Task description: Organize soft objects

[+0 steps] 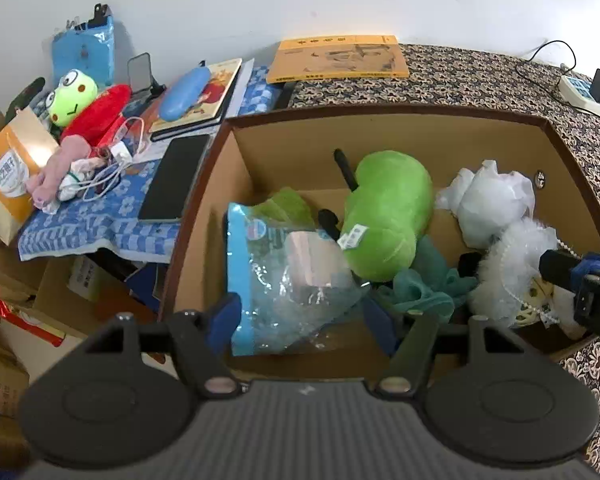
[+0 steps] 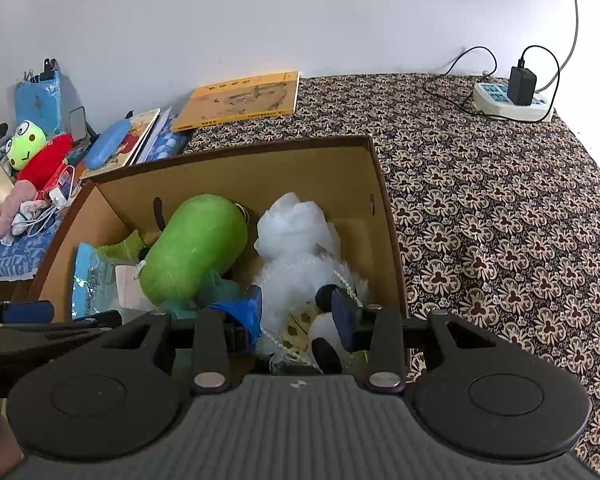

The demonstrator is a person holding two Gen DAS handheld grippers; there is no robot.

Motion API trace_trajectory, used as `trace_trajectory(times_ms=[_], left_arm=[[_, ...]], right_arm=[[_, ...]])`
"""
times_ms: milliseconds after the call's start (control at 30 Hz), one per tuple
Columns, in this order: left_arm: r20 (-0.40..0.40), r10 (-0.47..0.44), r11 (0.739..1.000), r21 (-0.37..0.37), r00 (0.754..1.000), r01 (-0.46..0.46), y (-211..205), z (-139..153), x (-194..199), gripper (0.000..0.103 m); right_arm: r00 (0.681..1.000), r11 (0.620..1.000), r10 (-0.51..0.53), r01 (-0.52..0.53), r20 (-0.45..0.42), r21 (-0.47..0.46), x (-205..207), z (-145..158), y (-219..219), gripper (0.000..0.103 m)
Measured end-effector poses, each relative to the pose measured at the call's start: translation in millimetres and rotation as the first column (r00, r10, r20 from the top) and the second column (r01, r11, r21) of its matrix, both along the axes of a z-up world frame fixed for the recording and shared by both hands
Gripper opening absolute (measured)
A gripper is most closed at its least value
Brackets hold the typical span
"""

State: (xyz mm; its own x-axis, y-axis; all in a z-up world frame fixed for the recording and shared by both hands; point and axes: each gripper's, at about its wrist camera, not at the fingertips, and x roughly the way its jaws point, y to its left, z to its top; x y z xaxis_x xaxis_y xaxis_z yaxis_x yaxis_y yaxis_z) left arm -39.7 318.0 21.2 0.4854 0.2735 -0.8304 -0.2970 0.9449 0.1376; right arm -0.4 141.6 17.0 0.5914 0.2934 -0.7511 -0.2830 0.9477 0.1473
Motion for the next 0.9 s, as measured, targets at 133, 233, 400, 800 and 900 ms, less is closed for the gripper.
trace_trajectory(times_ms=[133, 233, 400, 800, 900], left_arm=[[-0.003, 0.001, 1.0, -0.004, 1.0, -0.001, -0.2, -1.9, 0.1, 0.067], [-0.003, 0.001, 1.0, -0.002, 1.0, -0.001, -1.3, -2.8, -0.7, 0.067], [-0.006, 0.001, 1.0, -0.005, 1.0, -0.001, -2.4, -4.7, -2.2, 0.067], [-0.003, 0.003, 1.0, -0.006, 1.0, -0.003, -0.7, -6.5, -4.7, 0.067], [0.001, -0.003, 1.0, -0.006, 1.0, 0.003, -1.0, -7.3, -5.4, 0.067]], right_arm=[[1.0, 1.0, 0.003, -0.003, -0.003, -0.006, 0.2, -0.8, -0.7, 0.022], [1.0, 1.0, 0.005, -0.005, -0.003, -0.009, 0.7, -1.5, -1.2, 0.022], [1.0, 1.0, 0.011, -0.011, -0.008, -0.015, 0.7, -3.1, -2.3, 0.022], [1.0, 1.0, 0.014, -0.014, -0.001, -0.027, 0.3, -4.5, -1.3, 0.022], [1.0, 1.0, 0.009, -0.01, -0.004, -0.024, 0.3, -5.6, -2.4, 0.022]])
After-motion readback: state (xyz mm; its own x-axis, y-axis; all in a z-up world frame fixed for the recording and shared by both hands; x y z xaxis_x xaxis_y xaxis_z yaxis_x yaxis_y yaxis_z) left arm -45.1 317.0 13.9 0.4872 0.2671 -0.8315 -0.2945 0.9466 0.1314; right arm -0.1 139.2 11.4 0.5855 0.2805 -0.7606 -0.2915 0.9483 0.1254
